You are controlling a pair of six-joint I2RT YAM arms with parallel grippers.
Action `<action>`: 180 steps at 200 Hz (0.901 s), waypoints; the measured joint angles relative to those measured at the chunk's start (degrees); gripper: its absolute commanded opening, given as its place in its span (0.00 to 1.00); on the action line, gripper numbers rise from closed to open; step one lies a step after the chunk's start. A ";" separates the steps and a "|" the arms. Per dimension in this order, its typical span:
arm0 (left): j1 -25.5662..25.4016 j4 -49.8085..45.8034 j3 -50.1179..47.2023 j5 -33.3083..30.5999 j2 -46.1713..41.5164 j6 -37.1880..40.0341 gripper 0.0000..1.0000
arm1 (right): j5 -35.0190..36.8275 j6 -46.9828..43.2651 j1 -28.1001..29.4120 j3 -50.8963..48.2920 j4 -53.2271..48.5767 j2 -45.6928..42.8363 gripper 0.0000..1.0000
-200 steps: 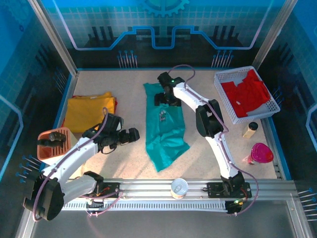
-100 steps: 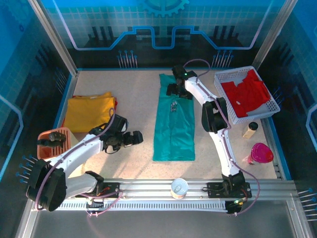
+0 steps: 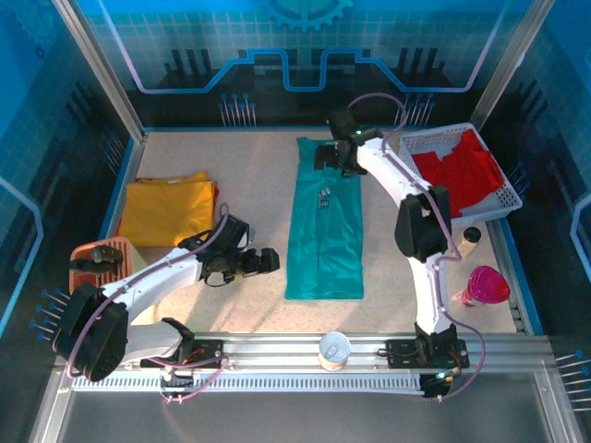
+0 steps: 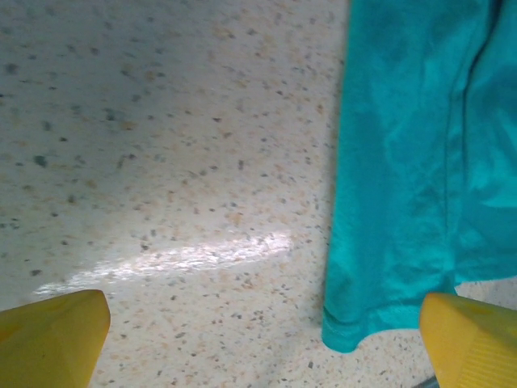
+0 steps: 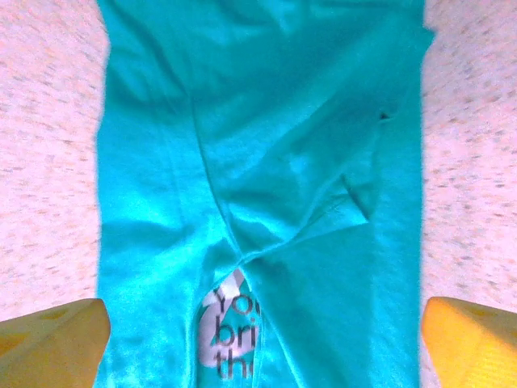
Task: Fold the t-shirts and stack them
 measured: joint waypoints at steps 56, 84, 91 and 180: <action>-0.70 1.75 1.53 2.25 1.90 1.53 0.92 | -2.78 -0.39 -0.11 -33.68 6.43 -24.30 1.00; -1.05 1.79 2.27 2.91 4.13 1.46 0.85 | -5.86 -0.85 -0.11 -45.55 8.02 -33.31 1.00; -1.11 1.70 2.27 2.97 4.31 1.46 0.83 | -6.21 -0.87 -0.11 -46.29 8.17 -34.14 1.00; -6.10 4.94 0.66 3.26 7.10 -3.34 0.55 | -20.57 5.25 -0.48 -78.16 14.60 -52.33 0.70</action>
